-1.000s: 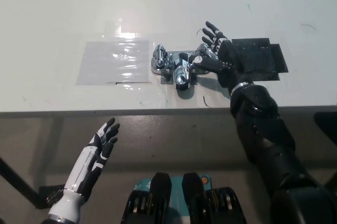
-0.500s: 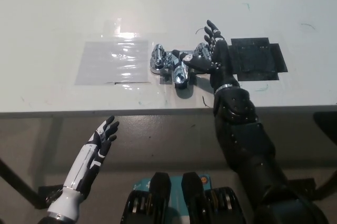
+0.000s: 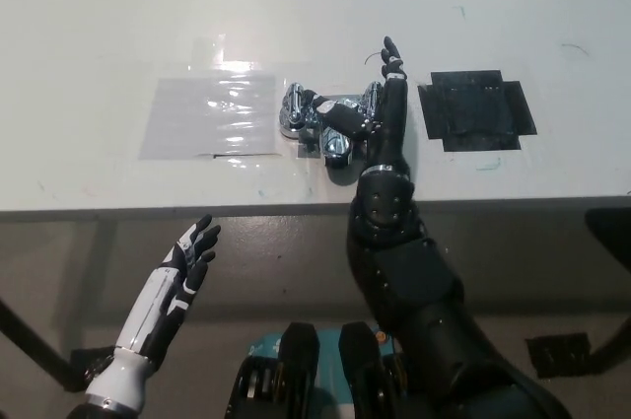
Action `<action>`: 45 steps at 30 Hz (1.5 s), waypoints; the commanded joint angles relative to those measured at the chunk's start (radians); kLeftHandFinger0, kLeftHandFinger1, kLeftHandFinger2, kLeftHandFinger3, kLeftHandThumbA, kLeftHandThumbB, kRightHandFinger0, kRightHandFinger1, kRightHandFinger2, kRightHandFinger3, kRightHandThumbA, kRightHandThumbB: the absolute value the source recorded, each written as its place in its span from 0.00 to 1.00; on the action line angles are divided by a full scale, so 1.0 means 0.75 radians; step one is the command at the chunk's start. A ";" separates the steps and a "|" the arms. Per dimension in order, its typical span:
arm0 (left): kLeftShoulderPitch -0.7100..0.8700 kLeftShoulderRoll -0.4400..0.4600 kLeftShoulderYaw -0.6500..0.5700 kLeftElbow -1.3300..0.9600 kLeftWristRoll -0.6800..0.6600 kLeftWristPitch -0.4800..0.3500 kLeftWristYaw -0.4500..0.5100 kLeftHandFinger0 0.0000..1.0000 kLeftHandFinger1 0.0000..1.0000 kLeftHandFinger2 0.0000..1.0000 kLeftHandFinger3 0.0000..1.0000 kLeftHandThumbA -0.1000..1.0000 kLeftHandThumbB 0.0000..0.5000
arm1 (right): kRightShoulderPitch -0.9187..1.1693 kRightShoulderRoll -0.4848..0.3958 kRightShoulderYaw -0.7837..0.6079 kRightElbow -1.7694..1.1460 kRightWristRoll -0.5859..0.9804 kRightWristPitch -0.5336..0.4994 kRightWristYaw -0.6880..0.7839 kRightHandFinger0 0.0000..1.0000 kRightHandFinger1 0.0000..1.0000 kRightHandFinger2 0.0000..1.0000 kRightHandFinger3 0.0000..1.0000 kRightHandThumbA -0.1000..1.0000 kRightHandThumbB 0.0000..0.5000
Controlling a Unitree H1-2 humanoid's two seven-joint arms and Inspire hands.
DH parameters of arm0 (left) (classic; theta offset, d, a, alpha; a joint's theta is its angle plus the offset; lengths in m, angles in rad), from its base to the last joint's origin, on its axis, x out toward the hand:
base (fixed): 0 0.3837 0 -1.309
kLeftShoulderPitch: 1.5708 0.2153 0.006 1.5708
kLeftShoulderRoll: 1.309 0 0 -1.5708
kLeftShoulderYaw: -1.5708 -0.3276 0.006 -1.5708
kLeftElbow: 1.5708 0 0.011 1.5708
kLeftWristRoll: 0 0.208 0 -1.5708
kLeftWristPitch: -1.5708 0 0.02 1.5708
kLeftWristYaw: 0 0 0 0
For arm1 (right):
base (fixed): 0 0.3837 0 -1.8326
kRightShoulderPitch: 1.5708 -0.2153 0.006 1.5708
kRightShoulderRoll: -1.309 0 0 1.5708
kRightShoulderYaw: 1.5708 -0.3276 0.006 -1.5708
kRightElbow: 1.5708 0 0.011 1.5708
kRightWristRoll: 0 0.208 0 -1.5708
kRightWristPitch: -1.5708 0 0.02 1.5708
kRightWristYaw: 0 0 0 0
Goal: The faucet is at the center of the desk and the robot turn off the faucet by turning the right faucet handle using the right hand
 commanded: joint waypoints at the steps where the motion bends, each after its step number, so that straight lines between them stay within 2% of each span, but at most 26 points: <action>1: -0.025 0.026 0.008 -0.034 0.006 -0.045 -0.012 1.00 1.00 1.00 1.00 0.95 0.56 | -0.126 0.185 0.141 0.004 0.015 -0.119 -0.132 1.00 1.00 1.00 1.00 1.00 0.47; 7: -0.033 0.023 0.006 -0.026 0.002 -0.054 -0.014 1.00 1.00 1.00 1.00 0.94 0.55 | -0.120 0.178 0.082 0.004 -0.024 -0.142 -0.119 1.00 1.00 1.00 1.00 1.00 0.44; 10: -0.035 0.029 0.005 -0.026 0.011 -0.059 -0.015 1.00 1.00 1.00 1.00 0.95 0.55 | -0.106 0.140 0.075 -0.031 -0.028 -0.129 -0.096 1.00 1.00 1.00 1.00 1.00 0.48; 11: -0.035 0.032 0.005 -0.023 0.013 -0.065 -0.016 1.00 1.00 1.00 1.00 0.95 0.55 | -0.100 0.130 0.075 -0.048 -0.034 -0.126 -0.097 1.00 1.00 1.00 1.00 1.00 0.51; 13: -0.037 0.032 0.006 -0.028 0.008 -0.051 -0.017 1.00 1.00 1.00 1.00 0.95 0.56 | -0.097 0.079 0.078 -0.103 -0.076 -0.173 -0.134 1.00 1.00 1.00 1.00 1.00 0.45; 16: -0.034 0.033 0.007 -0.037 0.015 -0.044 -0.014 1.00 1.00 1.00 1.00 0.96 0.56 | -0.085 0.020 0.088 -0.186 -0.137 -0.208 -0.170 1.00 1.00 1.00 1.00 1.00 0.45; 19: -0.031 0.033 0.007 -0.038 0.019 -0.037 -0.013 1.00 1.00 1.00 1.00 0.97 0.57 | -0.049 -0.050 0.094 -0.335 -0.224 -0.198 -0.208 1.00 1.00 1.00 1.00 1.00 0.47; 23: -0.028 0.034 0.006 -0.040 0.014 -0.041 -0.017 1.00 1.00 1.00 1.00 0.97 0.54 | 0.037 -0.117 0.091 -0.627 -0.327 -0.175 -0.220 1.00 1.00 1.00 1.00 1.00 0.40; 24: -0.030 0.035 0.007 -0.040 0.015 -0.041 -0.017 1.00 1.00 1.00 1.00 0.97 0.54 | 0.049 -0.133 0.089 -0.687 -0.373 -0.178 -0.242 1.00 1.00 1.00 1.00 1.00 0.41; 26: -0.030 0.034 0.008 -0.039 0.018 -0.042 -0.014 1.00 1.00 1.00 1.00 0.97 0.54 | 0.115 -0.155 0.068 -0.966 -0.407 -0.132 -0.197 1.00 1.00 1.00 1.00 1.00 0.53; 29: -0.034 0.029 0.010 -0.039 -0.016 -0.022 -0.026 1.00 1.00 1.00 1.00 0.95 0.56 | 0.191 -0.190 0.068 -1.282 -0.528 -0.119 -0.156 1.00 1.00 1.00 1.00 1.00 0.54; 31: -0.036 0.031 0.009 -0.038 -0.006 -0.025 -0.023 1.00 1.00 1.00 1.00 0.95 0.56 | 0.221 -0.205 0.080 -1.383 -0.532 -0.125 -0.110 1.00 1.00 1.00 1.00 1.00 0.58; 32: -0.039 0.031 0.009 -0.037 -0.004 -0.025 -0.022 1.00 1.00 1.00 1.00 0.95 0.57 | 0.284 -0.222 0.101 -1.550 -0.541 -0.091 -0.029 1.00 1.00 1.00 1.00 1.00 0.64; 33: -0.040 0.030 0.009 -0.035 -0.005 -0.025 -0.022 1.00 1.00 1.00 1.00 0.95 0.57 | 0.320 -0.230 0.110 -1.635 -0.550 -0.073 0.007 1.00 1.00 1.00 1.00 1.00 0.64; 34: -0.042 0.031 0.008 -0.029 -0.001 -0.034 -0.021 1.00 1.00 1.00 1.00 0.96 0.57 | 0.351 -0.257 0.127 -1.700 -0.539 -0.129 0.041 1.00 1.00 1.00 1.00 1.00 0.59; 37: -0.044 0.036 0.010 -0.022 0.011 -0.047 -0.017 1.00 1.00 1.00 1.00 0.97 0.57 | 0.457 -0.330 0.162 -1.852 -0.534 -0.199 0.129 1.00 1.00 1.00 1.00 1.00 0.53; 39: -0.043 0.037 0.010 -0.025 0.010 -0.049 -0.017 1.00 1.00 1.00 1.00 0.97 0.55 | 0.589 -0.375 0.187 -1.944 -0.567 -0.273 0.168 1.00 1.00 1.00 1.00 1.00 0.41; 44: -0.046 0.039 0.012 -0.024 0.007 -0.046 -0.019 1.00 1.00 1.00 1.00 0.97 0.55 | 0.804 -0.433 0.216 -2.045 -0.626 -0.291 0.224 1.00 1.00 1.00 1.00 1.00 0.37; 45: -0.045 0.038 0.012 -0.021 0.005 -0.045 -0.019 1.00 1.00 1.00 1.00 0.97 0.56 | 0.855 -0.441 0.213 -2.021 -0.682 -0.321 0.206 1.00 1.00 1.00 1.00 1.00 0.28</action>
